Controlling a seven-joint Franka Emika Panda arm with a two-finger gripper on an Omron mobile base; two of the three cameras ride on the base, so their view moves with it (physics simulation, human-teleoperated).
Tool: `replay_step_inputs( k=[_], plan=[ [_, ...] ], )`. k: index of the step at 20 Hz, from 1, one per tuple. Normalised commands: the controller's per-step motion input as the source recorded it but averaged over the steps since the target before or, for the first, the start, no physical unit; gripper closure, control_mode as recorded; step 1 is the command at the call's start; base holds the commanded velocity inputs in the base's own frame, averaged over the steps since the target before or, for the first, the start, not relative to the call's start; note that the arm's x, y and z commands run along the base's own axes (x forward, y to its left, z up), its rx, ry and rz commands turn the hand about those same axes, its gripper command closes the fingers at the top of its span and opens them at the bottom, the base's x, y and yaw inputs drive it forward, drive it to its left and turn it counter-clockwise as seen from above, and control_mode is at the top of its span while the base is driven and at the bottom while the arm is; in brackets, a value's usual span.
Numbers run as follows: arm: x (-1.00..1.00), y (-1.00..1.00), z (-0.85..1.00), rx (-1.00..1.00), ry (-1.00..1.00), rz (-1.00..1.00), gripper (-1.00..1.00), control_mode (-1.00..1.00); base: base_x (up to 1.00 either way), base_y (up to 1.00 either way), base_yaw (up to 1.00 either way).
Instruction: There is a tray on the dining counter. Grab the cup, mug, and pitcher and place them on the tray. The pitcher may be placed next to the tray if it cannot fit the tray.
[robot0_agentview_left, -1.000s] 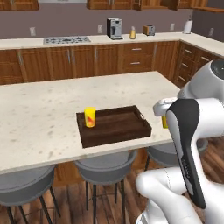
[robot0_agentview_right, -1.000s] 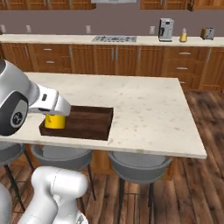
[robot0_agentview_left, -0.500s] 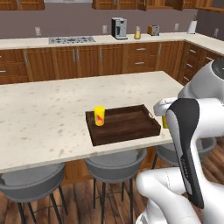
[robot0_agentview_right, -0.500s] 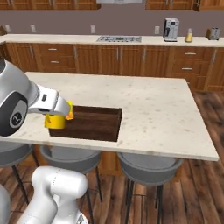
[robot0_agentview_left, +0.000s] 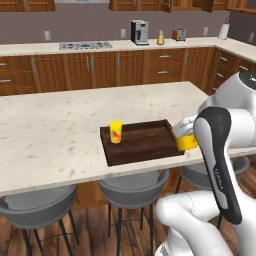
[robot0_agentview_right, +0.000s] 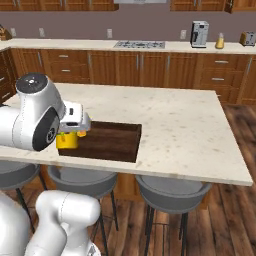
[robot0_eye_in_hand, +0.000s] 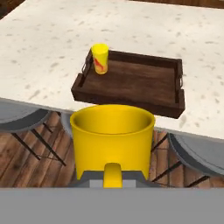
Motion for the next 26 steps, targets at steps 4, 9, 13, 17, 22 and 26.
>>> replay_step_inputs(
  k=[4, 9, 13, 17, 22, 26],
  plan=[
    [0.83, 0.0, -0.31, 0.04, 0.01, 0.42, 1.0, -1.0, 0.0, 0.0, 0.0],
    [0.66, 0.03, -0.54, 0.15, 0.02, 0.39, 1.0, -1.0, 0.0, 0.0, 0.0],
    [0.73, 0.01, -0.68, 0.19, 0.0, 0.29, 1.0, -1.0, 0.0, 0.0, 0.0],
    [0.85, 0.0, -0.41, 0.15, 0.0, 0.2, 1.0, -1.0, 0.0, 0.0, 0.0],
    [0.76, 0.0, -0.29, 0.13, -0.01, 0.21, 1.0, -1.0, 0.0, 0.0, 0.0],
    [0.72, 0.09, -0.3, 0.11, 0.0, 0.26, 1.0, -1.0, 0.0, 0.0, 0.0]
  ],
)
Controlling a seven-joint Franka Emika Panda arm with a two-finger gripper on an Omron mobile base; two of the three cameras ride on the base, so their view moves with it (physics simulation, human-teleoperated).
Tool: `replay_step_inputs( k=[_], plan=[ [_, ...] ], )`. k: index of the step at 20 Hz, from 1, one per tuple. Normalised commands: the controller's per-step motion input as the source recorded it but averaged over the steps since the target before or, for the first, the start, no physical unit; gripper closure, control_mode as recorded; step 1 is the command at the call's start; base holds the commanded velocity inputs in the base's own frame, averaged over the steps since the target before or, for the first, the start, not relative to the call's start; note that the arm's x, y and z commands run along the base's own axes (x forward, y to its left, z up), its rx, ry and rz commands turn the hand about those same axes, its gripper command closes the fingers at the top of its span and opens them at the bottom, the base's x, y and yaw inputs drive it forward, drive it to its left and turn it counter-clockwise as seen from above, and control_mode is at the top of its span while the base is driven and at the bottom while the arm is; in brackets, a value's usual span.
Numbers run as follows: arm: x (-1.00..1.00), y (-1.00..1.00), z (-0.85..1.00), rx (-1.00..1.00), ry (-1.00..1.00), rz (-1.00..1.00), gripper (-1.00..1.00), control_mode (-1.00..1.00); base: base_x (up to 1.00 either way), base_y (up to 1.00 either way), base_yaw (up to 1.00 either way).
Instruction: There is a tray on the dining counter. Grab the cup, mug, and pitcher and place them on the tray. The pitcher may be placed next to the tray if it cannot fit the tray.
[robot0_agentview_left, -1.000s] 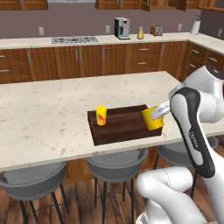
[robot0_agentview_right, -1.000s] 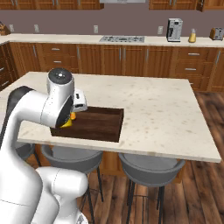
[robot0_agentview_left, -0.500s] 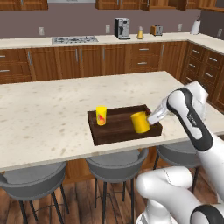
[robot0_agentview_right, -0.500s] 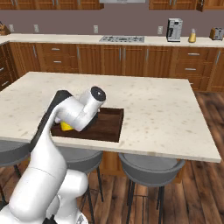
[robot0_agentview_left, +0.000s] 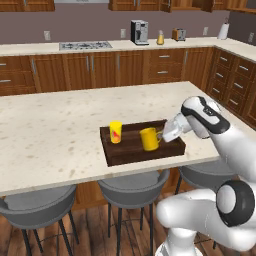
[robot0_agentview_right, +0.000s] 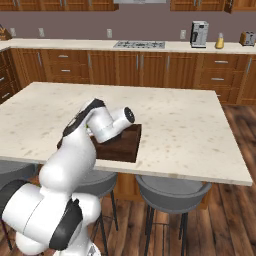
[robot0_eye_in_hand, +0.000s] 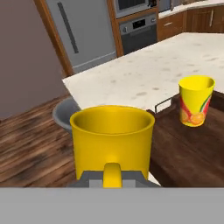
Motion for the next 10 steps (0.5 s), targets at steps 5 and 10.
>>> replay_step_inputs(
  k=[5, 10],
  plan=[
    [0.73, 0.09, -0.22, 0.15, 0.0, 0.27, 1.0, -1.0, 0.0, 0.0, 0.0],
    [0.57, 0.09, -0.17, 0.08, 0.0, 0.19, 1.0, -1.0, 0.0, 0.0, 0.0]
  ],
)
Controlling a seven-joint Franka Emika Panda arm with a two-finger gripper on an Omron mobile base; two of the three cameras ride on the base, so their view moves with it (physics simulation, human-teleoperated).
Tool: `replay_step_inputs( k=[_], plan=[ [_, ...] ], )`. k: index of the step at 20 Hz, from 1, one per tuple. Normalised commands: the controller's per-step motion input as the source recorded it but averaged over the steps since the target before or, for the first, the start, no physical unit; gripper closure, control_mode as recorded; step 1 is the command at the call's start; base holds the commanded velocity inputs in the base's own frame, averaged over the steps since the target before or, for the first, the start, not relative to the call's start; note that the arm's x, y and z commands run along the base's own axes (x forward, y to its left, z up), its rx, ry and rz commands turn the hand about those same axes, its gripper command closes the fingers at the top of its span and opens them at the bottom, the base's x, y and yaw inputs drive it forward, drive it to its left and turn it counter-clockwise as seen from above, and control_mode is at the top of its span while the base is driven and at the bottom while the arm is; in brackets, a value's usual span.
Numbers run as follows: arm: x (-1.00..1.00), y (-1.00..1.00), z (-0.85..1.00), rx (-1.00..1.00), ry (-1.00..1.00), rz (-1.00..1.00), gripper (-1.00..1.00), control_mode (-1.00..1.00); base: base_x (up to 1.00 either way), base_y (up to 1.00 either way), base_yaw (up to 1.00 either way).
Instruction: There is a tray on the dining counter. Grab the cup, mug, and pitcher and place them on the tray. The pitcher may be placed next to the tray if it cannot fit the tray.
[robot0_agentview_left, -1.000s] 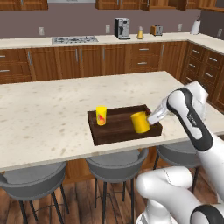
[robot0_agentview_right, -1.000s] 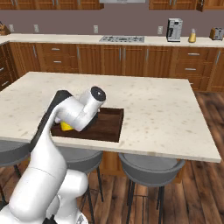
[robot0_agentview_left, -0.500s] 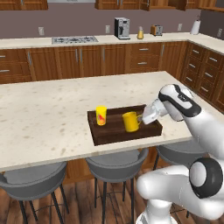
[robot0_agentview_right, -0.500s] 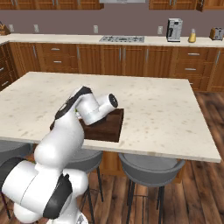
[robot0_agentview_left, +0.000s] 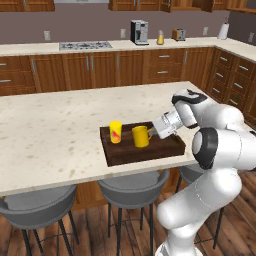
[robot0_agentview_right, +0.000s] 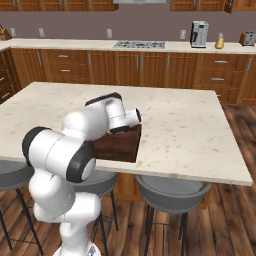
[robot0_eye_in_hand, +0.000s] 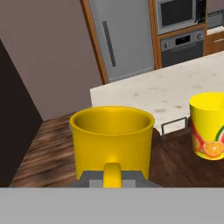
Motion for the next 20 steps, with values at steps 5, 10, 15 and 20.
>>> replay_step_inputs(
  k=[5, 10, 15, 20],
  plan=[
    [0.03, 0.26, -0.11, -0.02, -0.01, 0.04, 1.0, -1.0, 0.0, 0.0, 0.0],
    [0.0, 0.31, -0.17, -0.02, -0.1, 0.0, 1.0, -1.0, 0.0, 0.0, 0.0],
    [0.0, 0.27, -0.12, -0.01, -0.14, 0.0, 1.0, -1.0, 0.0, 0.0, 0.0],
    [0.0, 0.19, -0.05, -0.01, -0.1, 0.0, 1.0, -1.0, 0.0, 0.0, 0.0]
  ],
)
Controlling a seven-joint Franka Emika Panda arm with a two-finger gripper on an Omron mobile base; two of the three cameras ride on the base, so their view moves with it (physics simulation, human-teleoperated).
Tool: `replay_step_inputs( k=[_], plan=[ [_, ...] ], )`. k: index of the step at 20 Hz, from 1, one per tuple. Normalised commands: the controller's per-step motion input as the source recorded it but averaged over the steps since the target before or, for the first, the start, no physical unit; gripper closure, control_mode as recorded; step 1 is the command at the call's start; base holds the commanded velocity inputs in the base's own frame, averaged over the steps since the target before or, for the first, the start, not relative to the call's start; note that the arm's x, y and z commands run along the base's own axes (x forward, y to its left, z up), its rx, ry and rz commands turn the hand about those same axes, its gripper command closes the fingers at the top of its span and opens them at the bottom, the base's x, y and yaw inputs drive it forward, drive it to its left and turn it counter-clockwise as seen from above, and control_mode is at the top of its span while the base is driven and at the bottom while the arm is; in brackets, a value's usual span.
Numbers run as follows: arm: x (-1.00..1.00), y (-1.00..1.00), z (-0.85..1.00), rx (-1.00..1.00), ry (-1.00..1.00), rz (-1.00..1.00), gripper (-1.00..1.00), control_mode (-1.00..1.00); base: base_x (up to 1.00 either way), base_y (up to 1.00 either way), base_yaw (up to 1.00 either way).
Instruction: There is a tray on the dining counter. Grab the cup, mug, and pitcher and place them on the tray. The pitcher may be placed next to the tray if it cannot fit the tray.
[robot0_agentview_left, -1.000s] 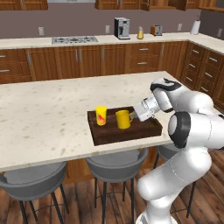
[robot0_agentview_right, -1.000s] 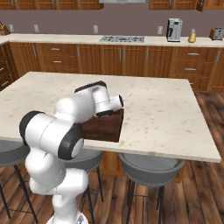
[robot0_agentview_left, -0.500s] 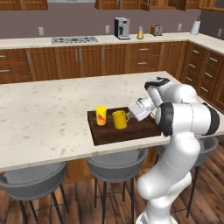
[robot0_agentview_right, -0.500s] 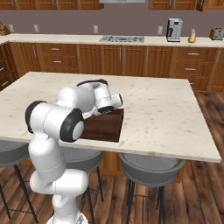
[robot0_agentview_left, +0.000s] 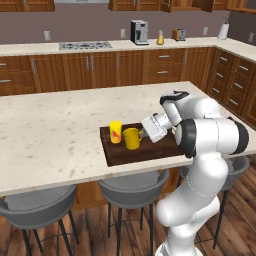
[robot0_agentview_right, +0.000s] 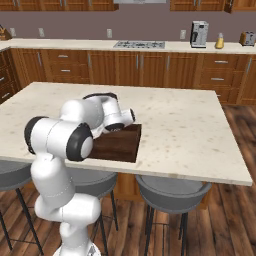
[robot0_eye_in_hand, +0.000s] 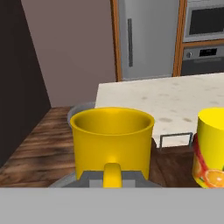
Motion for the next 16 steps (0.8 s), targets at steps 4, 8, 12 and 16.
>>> replay_step_inputs(
  k=[4, 8, 12, 16],
  plan=[
    [0.1, 0.3, -0.08, -0.02, -0.03, 0.0, 1.0, -1.0, 0.0, 0.0, 0.0],
    [0.07, 0.15, -0.03, 0.0, 0.0, 0.0, 1.0, -1.0, 0.0, 0.0, 0.0],
    [0.28, 0.02, -0.01, 0.0, 0.0, 0.0, 1.0, -1.0, 0.0, 0.0, 0.0],
    [0.22, 0.0, -0.05, 0.0, 0.0, 0.0, 1.0, -1.0, 0.0, 0.0, 0.0]
  ],
)
